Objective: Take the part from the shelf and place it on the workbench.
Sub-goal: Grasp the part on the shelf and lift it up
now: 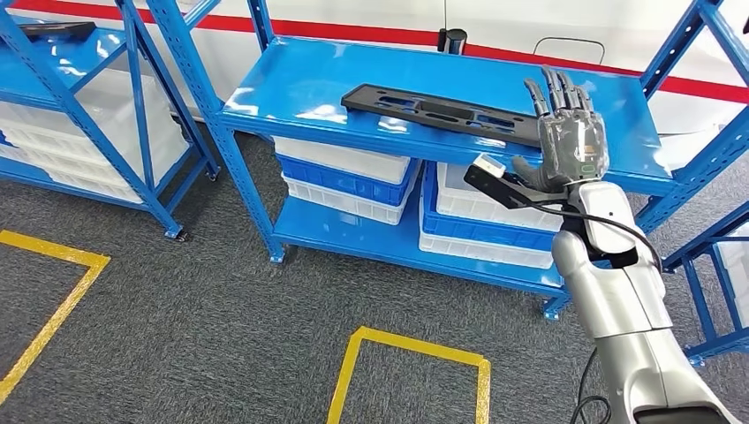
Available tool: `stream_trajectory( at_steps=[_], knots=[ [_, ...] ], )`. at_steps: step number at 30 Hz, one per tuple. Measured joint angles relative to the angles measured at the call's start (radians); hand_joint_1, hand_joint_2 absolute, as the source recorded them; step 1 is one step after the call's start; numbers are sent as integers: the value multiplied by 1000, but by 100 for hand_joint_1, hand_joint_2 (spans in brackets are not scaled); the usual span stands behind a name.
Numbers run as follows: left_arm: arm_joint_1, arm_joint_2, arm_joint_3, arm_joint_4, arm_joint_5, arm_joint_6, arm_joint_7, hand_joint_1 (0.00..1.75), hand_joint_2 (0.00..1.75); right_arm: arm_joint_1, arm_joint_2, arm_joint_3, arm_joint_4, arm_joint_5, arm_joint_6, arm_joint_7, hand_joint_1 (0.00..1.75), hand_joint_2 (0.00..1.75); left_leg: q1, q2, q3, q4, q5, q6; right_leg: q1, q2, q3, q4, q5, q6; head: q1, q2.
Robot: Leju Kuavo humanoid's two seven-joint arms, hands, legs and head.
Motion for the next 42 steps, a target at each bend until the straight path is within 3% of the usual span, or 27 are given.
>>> stream_trajectory(
  at_steps=[2, 3, 6, 7, 9, 10, 12, 14, 16, 17, 18, 19, 22, 24, 28, 31, 33, 34, 36, 37, 39, 42],
  knots=[
    [1, -1, -2, 0, -1, -1, 0, 0, 0, 13, -4, -3, 0, 3, 0, 4, 0, 175, 3, -1, 0, 2, -2, -3, -3, 0, -56, 109, -31, 3, 2, 0],
    [1, -2, -2, 0, -2, -1, 0, 0, 0, 21, -5, -5, 0, 5, 0, 6, 0, 175, 6, -1, 0, 5, -5, -8, -6, -1, -60, 112, -24, 12, 2, 0],
    [1, 0, -6, 0, -6, -3, 0, 0, 0, 35, -6, -14, -3, 9, 2, 12, 0, 175, 17, -6, -11, 42, -32, -42, -23, -1, 19, -41, 39, 52, 4, 0],
    [1, 2, -7, 1, -7, -3, 0, 0, 0, 40, -6, -17, -6, 10, 3, 14, 0, 175, 18, -7, -19, 63, -45, -54, -26, 1, 37, -76, 48, 51, 4, 0],
    [0, 5, -9, 2, -9, -3, 0, 0, 0, 51, -8, -23, -12, 13, 7, 17, 0, 175, 17, -9, -32, 87, -61, -69, -24, 6, 40, -76, 40, 30, 1, 0],
    [0, 4, -10, 2, -10, -3, 1, 0, 0, 56, -9, -26, -15, 15, 10, 17, 0, 175, 20, -9, -33, 91, -64, -71, -24, 7, 35, -72, 38, 16, -2, 0],
    [1, 4, -12, 3, -10, -4, 1, 0, 0, 59, -10, -31, -20, 18, 14, 17, 0, 175, 26, -3, -41, 108, -76, -74, -20, 7, 32, -68, 37, 2, -7, 0],
    [0, 3, -15, 3, -11, -4, 1, 0, 0, 58, -13, -34, -24, 19, 15, 17, 0, 175, 26, 11, -83, 198, -124, -72, -13, 7, 32, -68, 38, -7, -10, 0],
    [-1, 3, -16, 3, -12, -5, 1, 0, 0, 60, -17, -35, -26, 19, 15, 16, 0, 175, 22, 17, -158, 337, -180, -66, -3, 5, 32, -68, 38, -11, -11, 0],
    [0, 3, -18, 3, -13, -5, 1, 0, 0, 62, -18, -36, -26, 19, 15, 16, 0, 175, 18, 17, -186, 384, -189, -59, 3, 3, 32, -68, 37, -12, -11, 0],
    [0, 3, -19, 3, -14, -5, 1, 0, 0, 64, -20, -36, -26, 19, 15, 16, 0, 175, 13, 17, -198, 395, -179, -50, 8, 3, 32, -69, 36, -13, -11, 0],
    [0, 2, -21, 3, -15, -5, 1, 0, 0, 64, -20, -36, -26, 19, 15, 16, 0, 175, 6, 17, -191, 368, -153, -37, 13, 3, 33, -69, 36, -13, -11, 0],
    [-1, 4, -25, 3, -17, -5, 1, 0, 0, 66, -23, -39, -29, 18, 15, 16, 0, 175, -24, 21, -108, 180, -63, 9, 22, 3, 37, -73, 38, -16, -9, 0],
    [-3, 5, -27, 3, -18, -6, 1, 0, 0, 70, -25, -42, -33, 18, 15, 16, 0, 175, -38, 26, -86, 131, -52, 21, 22, 0, 39, -78, 39, -15, -10, 0],
    [-4, 2, -27, 3, -19, -6, 2, 0, 0, 80, -29, -51, -44, 17, 15, 15, 0, 175, -35, 26, -71, 93, -25, 25, 26, -5, 27, -60, 28, -7, -10, 0],
    [-4, 0, -28, 3, -19, -7, 2, 0, 0, 87, -34, -56, -46, 17, 15, 15, 0, 175, -35, 24, -66, 81, -14, 27, 28, -5, -45, 102, -48, -15, -7, 0],
    [-4, -1, -28, 4, -19, -7, 2, 0, 0, 96, -35, -57, -46, 17, 15, 15, 0, 175, -36, 22, -67, 81, -15, 27, 28, -5, -77, 173, -69, -7, -7, 0],
    [-4, -2, -28, 4, -19, -7, 2, 0, 0, 98, -35, -57, -46, 17, 15, 15, 0, 175, -36, 20, -67, 82, -15, 26, 28, -5, -65, 153, -57, 2, -7, 0],
    [-4, -3, -28, 4, -19, -7, 2, 0, 0, 99, -35, -60, -47, 17, 15, 15, 0, 175, -36, 17, -67, 87, -18, 22, 26, -6, 1, 27, -7, 18, -7, 0],
    [-4, -3, -28, 4, -19, -8, 2, 0, 0, 99, -35, -62, -48, 18, 15, 15, 0, 175, -38, 16, -69, 92, -22, 18, 27, -6, 35, -37, 14, 17, -7, 0],
    [-4, -3, -28, 4, -19, -8, 2, 0, 0, 99, -35, -65, -50, 19, 15, 15, 0, 175, -41, 14, -74, 101, -28, 8, 29, -6, 68, -100, 31, 3, -7, 0],
    [-4, -2, -29, 4, -19, -8, 3, 0, 0, 98, -35, -66, -51, 22, 15, 13, 0, 175, -41, 14, -79, 108, -34, -2, 23, -5, 71, -108, 35, -18, -7, 0]
  ],
)
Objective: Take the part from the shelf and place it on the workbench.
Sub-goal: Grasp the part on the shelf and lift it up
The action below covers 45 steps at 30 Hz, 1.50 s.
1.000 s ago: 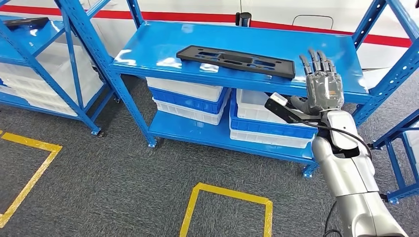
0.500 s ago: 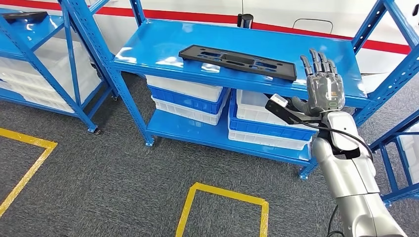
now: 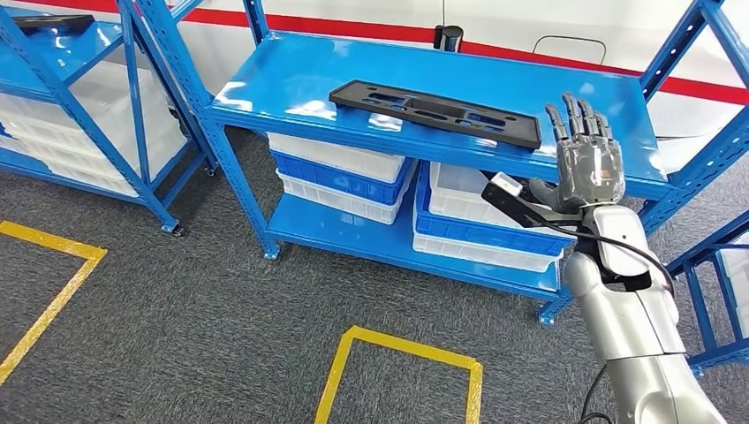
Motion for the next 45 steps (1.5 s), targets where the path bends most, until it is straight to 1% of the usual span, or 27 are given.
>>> stream_trajectory(
  at_steps=[2, 4, 5, 6, 7, 8, 9, 11, 13, 15, 16, 18, 20, 21, 22, 24, 26, 27, 30, 32, 35, 36, 37, 38, 41, 43, 45],
  knots=[
    [-1, 1, 0, 0, 0, 0, 0, 0, 0, -3, 0, 0, 0, 1, 0, -3, 0, 175, 6, 0, -24, 56, -36, -15, -10, 0, 4, -4, 1, -8, -4, 0],
    [0, 0, -1, 0, 0, 0, 0, 0, 0, -5, 1, 0, -1, 1, 0, -8, 0, 175, 18, 1, -86, 181, -97, -33, -11, -1, 5, -4, 0, -12, -10, 0],
    [0, 0, -1, 0, 0, 0, 0, 0, 0, -6, 1, 1, 0, 0, 0, -10, 0, 175, 25, 2, -118, 241, -117, -40, -12, -1, 5, -4, 0, -12, -10, 0],
    [0, 0, -1, 0, 0, 0, 0, 0, 0, -6, 1, 1, 0, 0, 0, -12, 0, 175, 31, 3, -138, 273, -119, -45, -13, -1, 5, -4, -1, -12, -10, 0],
    [0, 0, -2, 0, 0, 0, 0, 0, 0, -7, 1, 1, 0, 0, 0, -13, 0, 175, 37, 3, -138, 264, -100, -50, -15, -1, 6, -4, -1, -11, -10, 0],
    [0, 0, -2, 0, 0, 0, 0, 0, 0, -8, 1, 1, 0, 0, 0, -14, 0, 175, 42, 4, -118, 216, -65, -54, -18, -1, 8, -4, -1, -11, -10, 0],
    [0, 1, -2, 0, 0, 0, 0, 0, 0, -11, 2, 1, 0, 0, 0, -15, 0, 175, 46, 4, -85, 144, -26, -58, -20, -1, 10, -4, -2, -9, -10, 0],
    [-2, 0, -3, 0, 0, 0, 0, 0, 0, -21, 2, 2, 1, 0, 0, -15, 0, 175, 46, 2, -30, 27, 16, -60, -20, -1, 10, -4, -4, -1, -11, 0],
    [-4, -1, -3, 0, 0, -2, 0, 0, 0, -30, 2, 2, 2, 0, 0, -15, 0, 175, 36, -3, -18, -2, 16, -49, -18, 0, 8, -10, -1, 15, -12, 0],
    [-4, -1, -3, 0, 0, -3, 0, 0, 0, -33, 3, 4, 4, 0, 0, -15, 0, 175, 30, -4, -15, -11, 24, -26, -18, 0, 10, -18, 1, 33, -11, 0],
    [-4, -1, -3, 0, 0, -3, 0, 0, 0, -34, 3, 4, 4, 0, 0, -15, 0, 175, 28, -4, -11, -19, 29, -13, -18, -1, 5, -7, -7, 36, -11, 0],
    [-5, 0, -3, 0, 0, -3, -1, 0, 0, -35, 3, 5, 6, 0, 0, -15, 0, 175, 25, -3, -5, -32, 38, 6, -18, -2, -38, 82, -51, 27, -8, 0],
    [-5, 0, -3, 0, 1, -4, -1, 0, 0, -34, 2, 6, 10, 0, 0, -15, 0, 175, 15, -4, -6, -33, 38, 16, -13, -1, -106, 222, -105, 17, -6, 0],
    [-5, 0, -3, 0, 1, -4, -1, 0, 0, -32, 2, 7, 13, 0, 0, -15, 0, 175, 10, -4, -6, -32, 38, 19, -9, -1, -128, 264, -117, 16, -6, 0],
    [-5, 0, -3, 0, 1, -5, -1, 0, 0, -30, 2, 9, 15, 0, -1, -15, 0, 175, 5, -5, -6, -32, 38, 21, -4, -1, -131, 268, -112, 18, -6, 0],
    [-5, -1, -3, 0, 1, -5, -1, 0, 0, -30, 2, 10, 18, 0, -1, -15, 0, 175, -3, -7, -4, -31, 38, 22, 6, -1, -78, 162, -66, 22, -6, 0],
    [-6, -1, -3, 0, 1, -6, -1, 0, 0, -33, 2, 10, 19, 0, -2, -15, 0, 175, -11, -10, -5, -28, 36, 21, 17, 0, -12, 29, -19, 10, -7, 0],
    [-7, -2, -3, 0, 0, -6, -1, 0, 0, -35, 2, 10, 19, 0, -2, -15, 0, 175, -15, -10, -6, -26, 35, 20, 20, 0, 6, -7, -6, 2, -7, 0],
    [-8, -1, -4, 0, 0, -6, 0, 0, 0, -36, 1, 10, 19, 0, -2, -15, 0, 175, -16, -11, -9, -22, 32, 16, 14, -1, 16, -26, 6, -15, -7, 0],
    [-8, 1, -4, 0, -1, -7, 1, 0, 0, -37, 1, 10, 19, 0, -2, -14, 0, 175, -13, -9, -26, 18, 3, 2, 2, -2, 21, -31, 10, -22, -10, 0],
    [-9, 1, -8, 0, -2, -7, 2, 0, 0, -37, 0, 11, 20, 0, -3, -14, 0, 175, 10, -5, -114, 204, -90, -29, -5, -3, 23, -32, 10, -25, -15, 0],
    [-9, 1, -10, 0, -3, -7, 3, 0, 0, -36, 0, 11, 22, 0, -3, -14, 0, 175, 19, -3, -140, 254, -105, -37, -7, -3, 23, -32, 10, -25, -15, 0],
    [-9, 1, -11, 0, -4, -7, 5, 0, 0, -36, -1, 11, 23, -1, -3, -14, 0, 175, 28, 0, -149, 270, -101, -44, -10, -3, 23, -32, 9, -24, -15, 0],
    [-9, 2, -12, 0, -5, -7, 8, 0, 0, -35, -1, 11, 24, -2, -4, -13, 0, 175, 36, 2, -138, 244, -78, -52, -14, -3, 24, -32, 9, -23, -15, 0],
    [-11, 1, -14, 0, -6, -6, 14, 0, 0, -37, -7, 11, 26, -6, -8, -13, 0, 175, 55, 4, -38, 45, 12, -72, -20, -2, 27, -29, 3, -7, -17, 0],
    [-12, -1, -17, 1, -6, -6, 16, 0, 0, -40, -12, 11, 26, -7, -11, -14, 0, 175, 55, 0, -11, -14, 24, -67, -11, -1, 24, -26, 0, 5, -16, 0],
    [-12, -2, -20, 1, -6, -5, 16, 0, 0, -41, -19, 11, 28, -9, -14, -14, 0, 175, 48, -4, -12, -17, 27, -56, -7, -1, 23, -28, 0, 7, -13, 0]
  ],
)
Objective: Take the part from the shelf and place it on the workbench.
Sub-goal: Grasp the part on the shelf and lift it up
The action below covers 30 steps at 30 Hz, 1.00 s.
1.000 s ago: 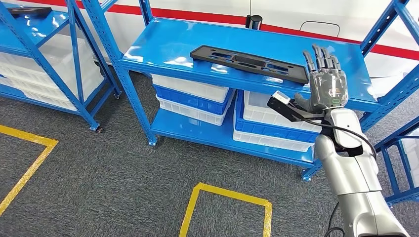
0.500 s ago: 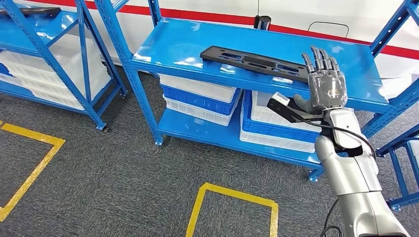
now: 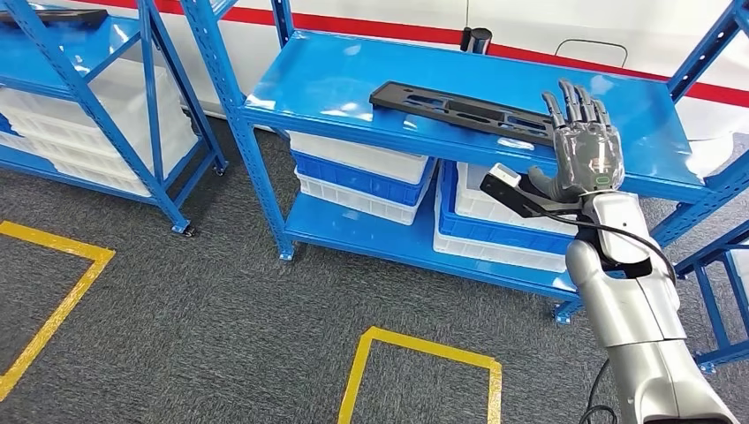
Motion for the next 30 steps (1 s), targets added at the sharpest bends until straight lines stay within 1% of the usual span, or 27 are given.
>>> stream_trajectory(
  at_steps=[1, 3, 5, 9, 10, 11, 12, 13, 14, 15, 16, 17, 18, 19, 20, 21, 22, 23, 24, 25, 26, 27, 28, 29, 30],
  knots=[
    [0, 0, -1, 0, 0, 0, 0, 0, 0, 0, -2, 0, 1, -1, -1, 0, 0, 175, -4, -2, 0, 0, 1, 2, -1, -1, 1, -3, 1, -1, 0, 0],
    [0, 1, -2, 0, 0, 1, 0, 0, 0, 0, -5, 0, 3, -3, -2, 0, 0, 175, -11, -5, -1, 0, 0, 8, -6, -2, 5, -9, 3, 2, 1, 0],
    [0, 1, -3, 0, 0, 1, 0, 0, 0, -1, -6, 0, 6, -5, -3, 0, 0, 175, -14, -6, -1, 0, 0, 15, -8, -3, 8, -15, 6, 6, 1, 0],
    [-1, 1, -4, 0, 0, 1, 0, 0, 0, -6, -6, 2, 14, -10, -4, -1, 0, 175, -18, -6, -1, 1, -1, 22, -11, -3, 9, -20, 9, 14, 1, 0],
    [-2, 2, -4, 0, 0, 1, 0, 0, 0, -7, -6, 4, 16, -11, -4, -1, 0, 175, -21, -6, -2, 3, -3, 27, -13, -4, 10, -23, 11, 20, 1, 0],
    [-3, 3, -4, 0, 0, 1, 0, 0, 0, -7, -6, 5, 17, -11, -5, -2, 0, 175, -23, -6, -3, 4, -6, 35, -17, -4, 11, -27, 12, 30, 0, 0],
    [-3, 3, -4, 0, 0, 1, 0, 0, 0, -8, -6, 6, 18, -11, -5, -2, 0, 175, -25, -6, -4, 3, -7, 44, -20, -3, 13, -28, 18, 41, 0, 0],
    [-4, 4, -4, 0, 0, 1, 0, 0, 0, -9, -6, 6, 19, -11, -5, -3, 0, 175, -27, -6, -4, 0, -11, 56, -23, -3, 15, -25, 25, 55, -1, 0],
    [-4, 4, -4, 0, 0, 1, 0, 0, 0, -11, -7, 6, 20, -12, -6, -3, 0, 175, -26, -6, 3, -9, -11, 68, -24, -3, 15, -19, 30, 63, -1, 0],
    [-5, 4, -4, 0, 0, 1, 0, 0, 0, -12, -8, 7, 21, -12, -7, -3, 0, 175, -25, -7, 12, -18, -10, 77, -23, -3, 13, -8, 30, 66, 1, 0],
    [-5, 4, -4, 0, 0, 1, 0, 0, 0, -13, -9, 7, 22, -12, -7, -3, 0, 175, -23, -7, 22, -26, -9, 85, -23, -3, 3, 13, 18, 64, 3, 0],
    [-6, 3, -4, 0, 0, 1, 0, 0, 0, -15, -10, 7, 23, -13, -8, -3, 0, 175, -22, -7, 31, -30, -6, 90, -22, -3, -17, 50, -5, 54, 5, 0],
    [-6, 3, -4, 0, 0, 1, 0, 0, 0, -17, -10, 8, 24, -13, -8, -3, 0, 175, -23, -6, 34, -32, -4, 92, -21, -3, -48, 108, -35, 43, 6, 0],
    [-6, 3, -4, 1, 0, 2, 0, 0, 0, -18, -11, 8, 26, -13, -8, -4, 0, 175, -24, -7, 34, -32, -4, 93, -18, -2, -85, 177, -64, 37, 8, 0],
    [-6, 3, -4, 1, 0, 2, 0, 0, 0, -16, -12, 8, 29, -14, -8, -4, 0, 175, -25, -7, 35, -31, -5, 91, -16, -1, -119, 236, -84, 36, 8, 0],
    [-5, 3, -4, 1, 0, 2, 0, 0, 0, -14, -12, 8, 31, -14, -8, -4, 0, 175, -26, -8, 36, -31, -6, 89, -15, 0, -139, 264, -89, 41, 8, 0],
    [-5, 3, -4, 1, 0, 2, 0, 0, 0, -12, -13, 8, 34, -14, -7, -4, 0, 175, -26, -9, 38, -30, -9, 85, -14, 0, -138, 251, -77, 51, 8, 0],
    [-5, 2, -4, 1, 0, 2, 0, 0, 0, -11, -13, 8, 35, -14, -7, -4, 0, 175, -25, -10, 42, -28, -12, 80, -16, -1, -117, 199, -51, 61, 8, 0],
    [-4, 2, -4, 1, 0, 2, 0, 0, 0, -10, -14, 8, 36, -14, -7, -4, 0, 175, -24, -11, 46, -26, -18, 73, -18, -1, -85, 127, -19, 67, 9, 0],
    [-5, 3, -4, 1, 0, 2, 0, 0, 0, -10, -14, 9, 37, -14, -7, -4, 0, 175, -23, -12, 50, -23, -23, 65, -18, -2, -61, 65, 0, 66, 9, 0],
    [-5, 3, -4, 1, 0, 2, 0, 0, 0, -11, -14, 9, 39, -14, -7, -4, 0, 175, -24, -12, 51, -20, -29, 56, -14, -4, -41, 25, 9, 56, 10, 0],
    [-4, 4, -4, 2, 0, 2, 0, 0, 0, -9, -14, 9, 40, -14, -7, -4, 0, 175, -25, -11, 52, -17, -36, 48, -10, -5, -34, 9, 11, 41, 9, 0],
    [-4, 5, -5, 2, 0, 2, 0, 0, 0, -8, -14, 10, 41, -14, -7, -4, 0, 175, -26, -10, 53, -12, -41, 42, -6, -6, -33, 12, 6, 25, 8, 0],
    [-4, 5, -5, 2, 0, 2, 0, 0, 0, -8, -15, 10, 41, -14, -7, -4, 0, 175, -24, -9, 54, -8, -45, 37, -6, -5, -27, 15, 7, 12, 7, 0],
    [-4, 5, -5, 2, 0, 2, 0, 0, 0, -7, -15, 10, 41, -14, -8, -4, 0, 175, -22, -5, 51, 4, -48, 33, -8, -3, -22, 15, 8, 3, 5, 0]
  ],
)
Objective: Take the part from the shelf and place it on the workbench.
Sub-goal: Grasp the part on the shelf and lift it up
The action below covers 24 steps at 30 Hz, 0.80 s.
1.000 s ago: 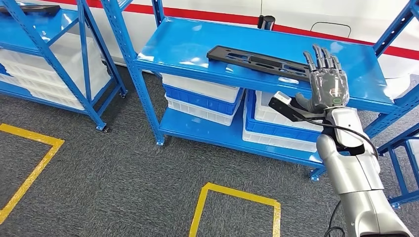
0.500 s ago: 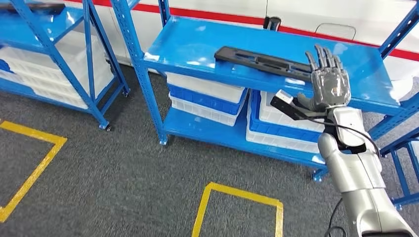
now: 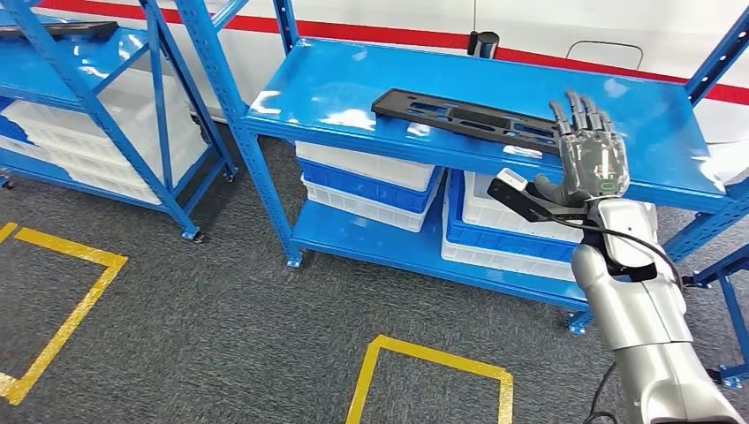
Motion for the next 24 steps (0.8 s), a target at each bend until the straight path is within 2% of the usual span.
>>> stream_trajectory(
  at_steps=[2, 5, 6, 7, 8, 10, 11, 12, 14, 16, 17, 18, 20, 21, 22, 23, 24],
  knots=[
    [-2, 0, 0, 0, 0, 0, 0, 0, 0, -5, 0, 0, 0, 0, 0, 0, 0, 175, 5, 8, -37, 70, -7, -9, -1, 2, 17, 0, -10, -16, -2, 0],
    [-3, 0, -1, 0, 0, -1, -1, 0, 0, -9, 0, 1, 2, -2, -1, 0, 0, 175, 7, 13, -163, 250, -56, -21, 6, 2, 40, -1, -31, -38, -3, 0],
    [-2, 0, -1, 0, 0, -1, 0, 0, 0, -9, 1, 3, 3, -4, -2, -1, 0, 175, 7, 13, -197, 278, -67, -21, 8, 3, 49, -1, -39, -41, -4, 0],
    [-1, 0, -1, 0, 0, -1, 0, 0, 0, -8, 1, 4, 4, -5, -2, -2, 0, 175, 6, 13, -213, 274, -60, -19, 11, 4, 60, -1, -48, -41, -4, 0],
    [-1, 0, -1, 0, 0, -1, 0, 0, 0, -9, 1, 5, 5, -6, -2, -3, 0, 175, 5, 13, -211, 234, -33, -13, 12, 4, 73, -2, -58, -41, -4, 0],
    [0, 2, -1, 1, 0, -1, 0, 0, 0, -10, 1, 5, 6, -9, -3, -6, 0, 175, -2, 12, -171, 100, 59, 7, 14, 5, 99, -5, -78, -39, -3, 0],
    [0, 4, -1, 1, 0, -1, 0, 0, 0, -11, 2, 6, 8, -10, -5, -8, 0, 175, -9, 10, -151, 49, 88, 17, 15, 6, 108, -9, -88, -35, -2, 0],
    [-1, 5, -1, 2, 1, -1, 0, 0, 0, -12, 2, 7, 10, -11, -6, -10, 0, 175, -16, 8, -136, 16, 103, 26, 15, 7, 116, -17, -96, -30, -1, 0],
    [-1, 6, -2, 3, 2, -1, 0, 0, 0, -15, 2, 9, 14, -13, -11, -12, 0, 175, -24, 4, -115, -9, 91, 36, 19, 9, 138, -21, -93, -13, 1, 0],
    [0, 3, -2, 3, 3, -2, 0, 0, 0, -20, 0, 12, 16, -16, -16, -13, 0, 175, -19, 2, -74, -37, 92, 42, 23, 8, 150, 4, -90, 0, 1, 0],
    [0, 3, -2, 3, 4, -2, 0, 0, 0, -25, -2, 13, 17, -17, -17, -13, 0, 175, -17, 2, -53, -44, 91, 44, 23, 8, 138, 36, -97, 3, 1, 0],
    [-1, 3, -2, 3, 5, -2, 0, 0, 0, -29, -2, 14, 20, -18, -17, -14, 0, 175, -14, 2, -35, -49, 87, 45, 23, 7, 110, 89, -113, 2, 2, 0],
    [-3, 2, -2, 3, 6, -2, 0, 0, 0, -33, -3, 17, 27, -19, -17, -14, 0, 175, -12, 0, -15, -51, 72, 46, 23, 7, 23, 213, -157, -1, 4, 0],
    [-2, 1, -2, 3, 6, -2, 0, 0, 0, -33, -3, 19, 32, -21, -18, -14, 0, 175, -12, -2, -6, -51, 64, 46, 24, 7, -19, 253, -177, -2, 5, 0],
    [-1, 0, -2, 3, 6, -2, 0, 0, 0, -33, -3, 21, 36, -23, -18, -14, 0, 175, -12, -3, 3, -51, 57, 46, 23, 7, -47, 261, -183, 1, 6, 0],
    [0, -2, -2, 3, 7, -2, 0, 0, 0, -34, -3, 24, 40, -25, -19, -14, 0, 175, -11, -4, 13, -51, 50, 44, 22, 7, -59, 233, -166, 7, 7, 0],
    [1, -2, -2, 3, 9, -1, 1, 0, 0, -36, -3, 26, 44, -29, -20, -14, 0, 175, -10, -6, 22, -50, 44, 40, 20, 7, -55, 176, -127, 17, 8, 0]
  ],
)
